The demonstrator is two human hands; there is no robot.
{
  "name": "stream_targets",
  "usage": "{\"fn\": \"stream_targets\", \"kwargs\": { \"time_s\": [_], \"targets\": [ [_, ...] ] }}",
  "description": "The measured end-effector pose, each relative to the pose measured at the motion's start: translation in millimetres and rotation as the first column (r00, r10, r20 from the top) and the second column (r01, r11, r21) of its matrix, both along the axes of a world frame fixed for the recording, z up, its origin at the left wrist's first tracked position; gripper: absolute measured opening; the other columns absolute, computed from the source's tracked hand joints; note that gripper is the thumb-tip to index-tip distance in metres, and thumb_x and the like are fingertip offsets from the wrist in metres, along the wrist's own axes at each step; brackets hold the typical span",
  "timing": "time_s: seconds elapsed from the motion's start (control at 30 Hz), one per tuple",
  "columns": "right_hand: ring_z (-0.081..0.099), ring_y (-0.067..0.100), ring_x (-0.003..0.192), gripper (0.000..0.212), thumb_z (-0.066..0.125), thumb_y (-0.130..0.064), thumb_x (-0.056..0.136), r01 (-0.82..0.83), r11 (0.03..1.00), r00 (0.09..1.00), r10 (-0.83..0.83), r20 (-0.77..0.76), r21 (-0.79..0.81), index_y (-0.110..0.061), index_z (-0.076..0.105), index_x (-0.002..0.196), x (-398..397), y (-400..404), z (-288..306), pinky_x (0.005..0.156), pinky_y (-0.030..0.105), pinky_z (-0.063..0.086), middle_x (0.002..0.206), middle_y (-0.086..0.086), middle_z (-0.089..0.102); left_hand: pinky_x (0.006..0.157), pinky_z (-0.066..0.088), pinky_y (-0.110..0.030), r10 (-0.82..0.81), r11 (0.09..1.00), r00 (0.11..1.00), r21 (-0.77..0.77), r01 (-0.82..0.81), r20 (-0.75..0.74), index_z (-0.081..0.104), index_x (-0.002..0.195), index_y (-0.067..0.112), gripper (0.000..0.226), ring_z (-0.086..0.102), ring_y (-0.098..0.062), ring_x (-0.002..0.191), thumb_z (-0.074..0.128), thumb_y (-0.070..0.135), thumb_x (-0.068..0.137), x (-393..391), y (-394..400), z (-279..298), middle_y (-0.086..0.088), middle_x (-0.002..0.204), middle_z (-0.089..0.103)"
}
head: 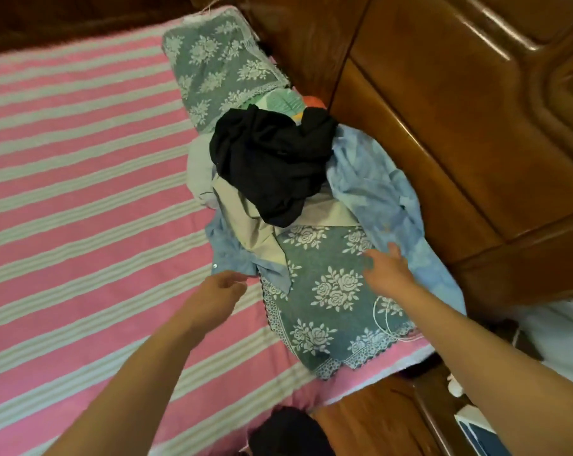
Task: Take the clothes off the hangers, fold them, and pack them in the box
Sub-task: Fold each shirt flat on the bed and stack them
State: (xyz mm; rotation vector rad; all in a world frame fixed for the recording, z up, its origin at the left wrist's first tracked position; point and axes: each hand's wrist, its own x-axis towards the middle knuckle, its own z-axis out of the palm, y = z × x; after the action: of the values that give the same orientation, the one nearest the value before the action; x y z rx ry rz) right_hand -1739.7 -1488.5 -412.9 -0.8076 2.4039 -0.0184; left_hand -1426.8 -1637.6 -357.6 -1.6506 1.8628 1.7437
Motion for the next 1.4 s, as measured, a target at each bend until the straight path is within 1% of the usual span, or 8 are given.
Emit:
{"fn": "stream_targets", "kwargs": {
  "time_s": [0.27,0.37,0.5,0.7,0.87,0.97,1.13,1.4],
  "targets": [
    [0.009,0.044,0.149,0.085,0.073,-0.040,0.088,-0.378,0.891,0.924,0.347,-0.163,-0.249,-0.027,0.023,0.155,-0.2,-177.4,-16.9,0.116,0.053,0.030,0.165,0.009,-0.012,0.098,0.052,-0.045,0.213,0.974,0.974,-0.098,-0.205,0.073,0.069,0.108,0.033,0.019,0.070,-0.016,0.101,0.057,0.021,0.102,43.1,-35.4,48.9,0.004,0.110,0.074],
    [-0.013,0.046,0.150,0.114,0.072,-0.056,0.082,-0.709,0.705,0.647,0.653,-0.394,0.005,-0.027,-0.005,0.160,21.6,-220.1,-41.5,0.119,0.062,0.008,0.164,0.013,-0.022,0.099,0.053,-0.046,0.320,0.944,0.942,-0.116,-0.308,0.098,0.068,0.106,0.035,0.020,0.072,-0.014,0.097,0.056,0.020,0.103,68.2,-39.2,54.8,0.006,0.110,0.074],
    [0.002,0.046,0.150,0.066,0.057,-0.038,0.096,-0.621,0.767,0.592,0.595,-0.544,0.164,-0.031,0.029,0.155,14.4,-259.8,-62.8,0.119,0.065,0.003,0.167,0.016,-0.003,0.098,0.054,-0.042,0.386,0.920,0.912,-0.128,-0.370,0.138,0.069,0.107,0.034,0.021,0.073,-0.007,0.090,0.056,0.019,0.102,98.5,-31.1,52.2,0.010,0.105,0.076],
    [0.057,0.040,0.106,0.031,0.040,-0.028,0.107,-0.007,0.906,0.983,0.084,0.163,-0.423,-0.006,0.059,0.095,63.8,-253.6,1.1,0.088,0.041,0.040,0.107,0.024,0.062,0.093,0.056,-0.040,0.480,0.877,0.874,-0.087,-0.473,0.074,0.071,0.110,0.028,0.019,0.074,-0.011,0.090,0.058,0.017,0.102,120.7,-8.5,38.7,0.001,0.108,0.076],
    [0.057,0.007,0.116,0.050,0.063,-0.056,0.092,-0.057,0.963,0.516,0.254,0.818,-0.263,-0.016,0.063,0.121,222.2,-111.0,79.1,0.101,0.021,0.046,0.111,-0.007,0.065,0.088,0.052,-0.020,0.201,0.968,0.969,-0.122,-0.219,-0.141,0.036,0.142,0.059,0.069,0.052,0.006,0.122,0.071,0.022,0.095,142.0,7.7,26.2,0.034,0.143,0.037],
    [0.068,0.014,0.110,0.045,0.065,-0.051,0.088,0.288,0.906,0.351,0.201,0.914,-0.310,-0.015,0.068,0.114,276.9,-68.1,118.4,0.097,0.030,0.053,0.116,0.003,0.073,0.110,0.039,-0.022,-0.209,0.926,0.975,-0.335,0.175,-0.069,0.037,0.144,0.058,0.072,0.023,0.014,0.137,0.075,0.027,0.091,164.9,12.1,23.5,0.038,0.153,0.010],
    [0.072,0.006,0.080,0.023,0.049,-0.025,0.105,0.443,0.708,0.613,0.208,0.762,-0.550,-0.016,0.069,0.099,321.1,-82.6,220.6,0.065,0.017,0.054,0.087,-0.003,0.076,0.090,0.053,-0.057,-0.146,0.962,0.944,-0.264,0.066,-0.297,0.065,0.118,0.021,0.036,0.067,-0.029,0.107,0.070,0.041,0.088,221.6,9.8,70.1,-0.008,0.113,0.070],
    [0.070,0.015,0.096,0.023,0.047,-0.034,0.106,0.441,0.255,0.847,0.197,0.493,-0.860,-0.026,0.065,0.094,376.4,-116.0,377.1,0.080,0.031,0.055,0.094,-0.005,0.074,0.094,0.055,-0.036,-0.293,0.921,0.916,-0.336,0.194,-0.273,0.069,0.120,0.034,0.027,0.070,-0.016,0.110,0.066,0.046,0.095,373.2,-38.5,217.9,0.008,0.117,0.074]
  ]
}}
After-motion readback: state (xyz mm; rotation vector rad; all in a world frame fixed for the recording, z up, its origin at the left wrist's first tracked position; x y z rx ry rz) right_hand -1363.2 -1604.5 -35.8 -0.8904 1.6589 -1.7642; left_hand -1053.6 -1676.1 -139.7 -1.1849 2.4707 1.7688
